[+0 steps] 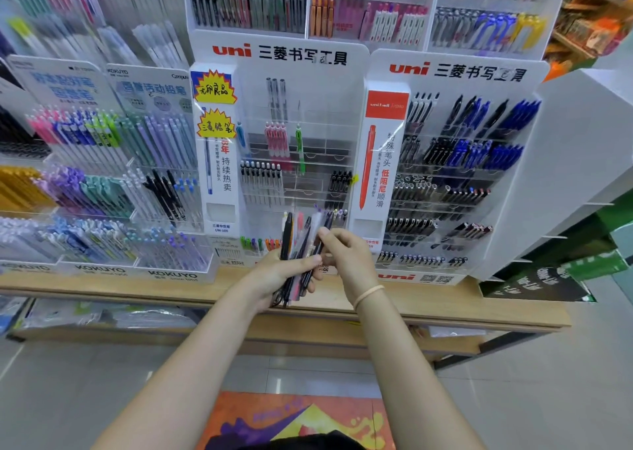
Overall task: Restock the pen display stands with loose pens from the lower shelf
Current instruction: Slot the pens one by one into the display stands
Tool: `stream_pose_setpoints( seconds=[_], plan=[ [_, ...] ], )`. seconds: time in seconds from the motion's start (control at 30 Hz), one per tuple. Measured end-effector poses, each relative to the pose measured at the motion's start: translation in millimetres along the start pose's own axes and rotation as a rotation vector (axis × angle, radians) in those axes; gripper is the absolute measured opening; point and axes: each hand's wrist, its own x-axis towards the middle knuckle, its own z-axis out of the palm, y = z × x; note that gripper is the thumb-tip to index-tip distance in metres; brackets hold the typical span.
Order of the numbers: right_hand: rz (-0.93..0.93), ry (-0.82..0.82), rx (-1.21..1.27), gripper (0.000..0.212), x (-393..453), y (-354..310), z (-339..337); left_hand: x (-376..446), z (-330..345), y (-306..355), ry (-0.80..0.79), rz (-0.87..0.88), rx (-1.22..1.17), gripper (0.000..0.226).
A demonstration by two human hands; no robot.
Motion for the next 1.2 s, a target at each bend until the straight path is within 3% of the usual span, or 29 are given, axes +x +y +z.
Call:
stream_pose_setpoints(
  seconds=[0.1,0.2,0.27,0.33,0.43,0.53,0.73,0.93,1.0,1.1,1.2],
  plan=[
    [0.05,0.057,0.09,0.021,2,-1,-9,5,-2,-3,0.08,-0.018,-0.111,0.022],
    [0.057,0.127,0.309,0.009,5,-9,-19,12,-2,-6,0.214,-0.03,-0.271,0.042],
    [0.039,0.161,0.42,0.001,6,-15,-24,16,0,-5,0.271,-0.014,-0.388,0.036],
    [0.014,0.168,0.493,0.009,7,-17,-28,20,6,0,0.266,0.018,-0.466,0.035],
    [0.021,0.124,0.481,0.014,7,-17,-27,29,16,8,0.29,0.046,-0.476,0.044],
    [0.066,0.039,0.359,0.013,6,-13,-25,37,22,14,0.377,0.039,-0.481,0.038],
    [0.069,-0.125,-0.013,0.012,11,-1,-28,39,21,14,0.443,0.101,-0.214,0.037],
    [0.034,-0.098,-0.003,0.014,19,-6,-27,26,10,8,0.352,0.066,0.093,0.026],
    [0.036,-0.125,-0.026,0.014,22,-6,-21,22,5,7,0.315,0.051,0.145,0.032],
    [0.002,-0.165,-0.045,0.022,27,-8,-7,19,-7,8,0.296,0.057,0.152,0.04],
    [-0.002,-0.18,-0.014,0.015,32,-9,8,17,-22,15,0.307,0.079,0.096,0.022]
  ],
)
